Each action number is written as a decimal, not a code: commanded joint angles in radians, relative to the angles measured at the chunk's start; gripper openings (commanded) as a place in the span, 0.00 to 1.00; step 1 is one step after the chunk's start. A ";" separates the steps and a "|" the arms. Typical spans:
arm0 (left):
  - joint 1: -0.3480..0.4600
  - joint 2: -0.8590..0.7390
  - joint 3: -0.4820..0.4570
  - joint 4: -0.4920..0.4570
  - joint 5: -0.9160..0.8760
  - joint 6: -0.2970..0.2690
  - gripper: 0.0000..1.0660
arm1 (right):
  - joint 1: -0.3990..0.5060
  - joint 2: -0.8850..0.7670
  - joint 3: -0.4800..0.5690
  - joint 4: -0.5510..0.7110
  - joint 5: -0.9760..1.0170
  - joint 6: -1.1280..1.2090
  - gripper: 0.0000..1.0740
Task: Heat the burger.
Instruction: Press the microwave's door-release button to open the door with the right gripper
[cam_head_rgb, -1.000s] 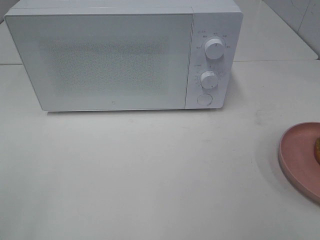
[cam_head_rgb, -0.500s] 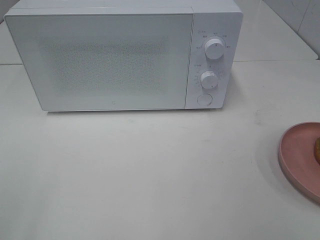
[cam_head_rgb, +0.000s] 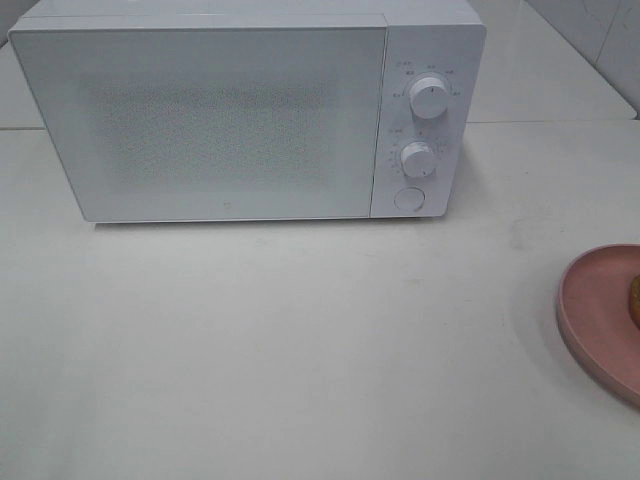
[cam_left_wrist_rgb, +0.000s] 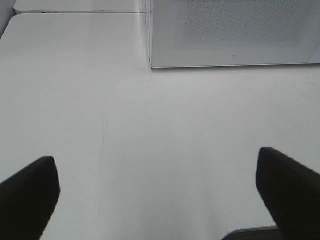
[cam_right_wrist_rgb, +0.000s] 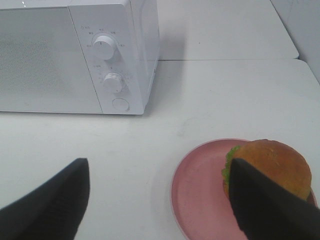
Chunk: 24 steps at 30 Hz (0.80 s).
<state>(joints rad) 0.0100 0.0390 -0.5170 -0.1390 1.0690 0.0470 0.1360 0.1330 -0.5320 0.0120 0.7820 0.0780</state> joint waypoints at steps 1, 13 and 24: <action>0.004 0.001 0.001 -0.005 -0.003 0.003 0.95 | -0.006 0.063 -0.007 0.001 -0.068 0.002 0.70; 0.004 0.001 0.001 -0.005 -0.003 0.003 0.95 | -0.006 0.237 -0.007 0.001 -0.196 0.002 0.70; 0.004 0.001 0.001 -0.004 -0.003 0.003 0.95 | -0.006 0.416 -0.007 0.001 -0.398 0.002 0.70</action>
<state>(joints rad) 0.0100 0.0390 -0.5170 -0.1390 1.0690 0.0470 0.1360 0.5430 -0.5320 0.0120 0.4120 0.0780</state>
